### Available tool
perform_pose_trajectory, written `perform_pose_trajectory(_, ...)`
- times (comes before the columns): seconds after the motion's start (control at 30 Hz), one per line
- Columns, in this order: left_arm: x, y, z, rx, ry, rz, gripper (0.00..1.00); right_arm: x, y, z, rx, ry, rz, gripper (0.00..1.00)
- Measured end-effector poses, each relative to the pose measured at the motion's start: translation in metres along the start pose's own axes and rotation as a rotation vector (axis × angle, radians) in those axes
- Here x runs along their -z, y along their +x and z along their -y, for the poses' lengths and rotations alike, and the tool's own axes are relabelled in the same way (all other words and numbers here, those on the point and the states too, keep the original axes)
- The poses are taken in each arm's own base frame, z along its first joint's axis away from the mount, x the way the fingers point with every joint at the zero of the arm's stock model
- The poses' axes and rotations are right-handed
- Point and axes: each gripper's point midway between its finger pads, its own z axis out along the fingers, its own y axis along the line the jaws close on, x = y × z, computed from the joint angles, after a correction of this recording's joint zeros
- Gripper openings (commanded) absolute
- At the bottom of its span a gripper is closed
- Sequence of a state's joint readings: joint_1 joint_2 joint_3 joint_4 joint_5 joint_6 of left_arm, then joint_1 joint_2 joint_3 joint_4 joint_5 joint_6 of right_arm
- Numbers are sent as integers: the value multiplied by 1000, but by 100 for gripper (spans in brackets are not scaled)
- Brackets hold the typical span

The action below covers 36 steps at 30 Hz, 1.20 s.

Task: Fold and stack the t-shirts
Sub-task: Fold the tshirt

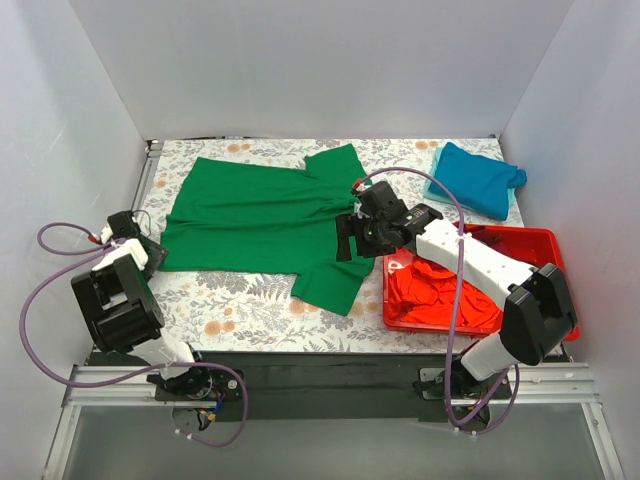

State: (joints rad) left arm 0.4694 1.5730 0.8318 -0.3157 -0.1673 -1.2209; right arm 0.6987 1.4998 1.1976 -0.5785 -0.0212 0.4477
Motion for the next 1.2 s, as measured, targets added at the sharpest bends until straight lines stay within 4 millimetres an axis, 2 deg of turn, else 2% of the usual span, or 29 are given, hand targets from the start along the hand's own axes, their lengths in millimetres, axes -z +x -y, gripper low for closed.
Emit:
perform_pose_trajectory(0.4, -4, 1, 3, -12, 6, -4, 38, -4, 6, 1, -21, 3, -10, 91)
perform_pose_trajectory(0.6, -4, 5, 9, -60, -8, 9, 37, -5, 10, 3, -24, 7, -19, 91)
perform_pose_trajectory(0.8, -7, 3, 12, -71, -12, 20, 34, 0, 6, 0, -23, -4, 4, 92)
perform_pose_trajectory(0.83, -7, 2, 12, -73, -12, 23, 31, 1, 5, 0, -22, -7, 10, 92)
perform_pose_trajectory(0.87, -8, 2, 12, -74, -15, 25, 24, 2, 4, -1, -22, -10, 15, 92)
perform_pose_trajectory(1.03, -11, 0, 12, -76, -18, 31, 3, 4, 2, -2, -21, -14, 24, 92)
perform_pose_trajectory(1.2, -11, 0, 14, -78, -14, 33, 0, 2, 7, 1, -23, -8, 12, 91)
